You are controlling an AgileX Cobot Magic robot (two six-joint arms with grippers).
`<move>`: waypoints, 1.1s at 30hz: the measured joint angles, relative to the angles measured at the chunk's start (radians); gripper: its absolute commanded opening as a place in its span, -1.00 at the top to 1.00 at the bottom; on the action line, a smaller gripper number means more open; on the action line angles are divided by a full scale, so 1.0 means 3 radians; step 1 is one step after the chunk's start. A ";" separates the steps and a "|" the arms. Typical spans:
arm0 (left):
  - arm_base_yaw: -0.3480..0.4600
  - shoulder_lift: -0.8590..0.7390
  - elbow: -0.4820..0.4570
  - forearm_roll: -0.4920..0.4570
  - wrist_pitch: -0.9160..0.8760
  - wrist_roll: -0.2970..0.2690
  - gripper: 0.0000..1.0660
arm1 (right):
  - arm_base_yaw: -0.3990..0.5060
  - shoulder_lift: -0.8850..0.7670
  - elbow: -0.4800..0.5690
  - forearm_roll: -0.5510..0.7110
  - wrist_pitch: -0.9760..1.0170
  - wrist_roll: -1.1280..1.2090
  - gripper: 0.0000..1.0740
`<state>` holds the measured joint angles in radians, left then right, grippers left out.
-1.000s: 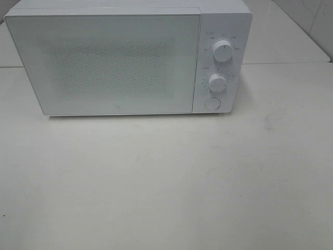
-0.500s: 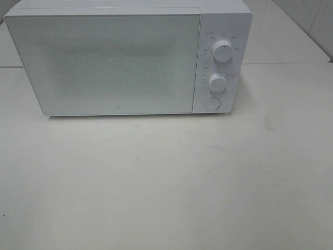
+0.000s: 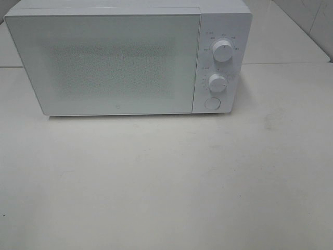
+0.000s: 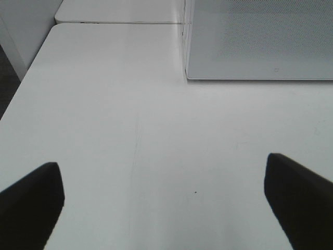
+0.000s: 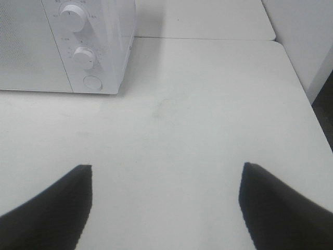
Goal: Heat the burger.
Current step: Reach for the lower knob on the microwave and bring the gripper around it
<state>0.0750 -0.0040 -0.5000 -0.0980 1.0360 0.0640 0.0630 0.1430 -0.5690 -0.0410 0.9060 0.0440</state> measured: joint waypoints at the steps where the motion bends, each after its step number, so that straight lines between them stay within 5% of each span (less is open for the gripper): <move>1: 0.0000 0.0000 0.0000 0.0000 0.0000 0.0000 -0.83 | 0.0000 0.0120 0.0000 0.0000 -0.0113 0.0000 -0.42; 33: 0.0000 0.0000 0.0000 0.0000 0.0000 0.0000 -0.83 | 0.0000 0.1800 0.0000 0.0000 -0.1890 0.0023 -0.42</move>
<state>0.0750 -0.0040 -0.5000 -0.0980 1.0360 0.0640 0.0630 0.6830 -0.5690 -0.0410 0.3390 0.0510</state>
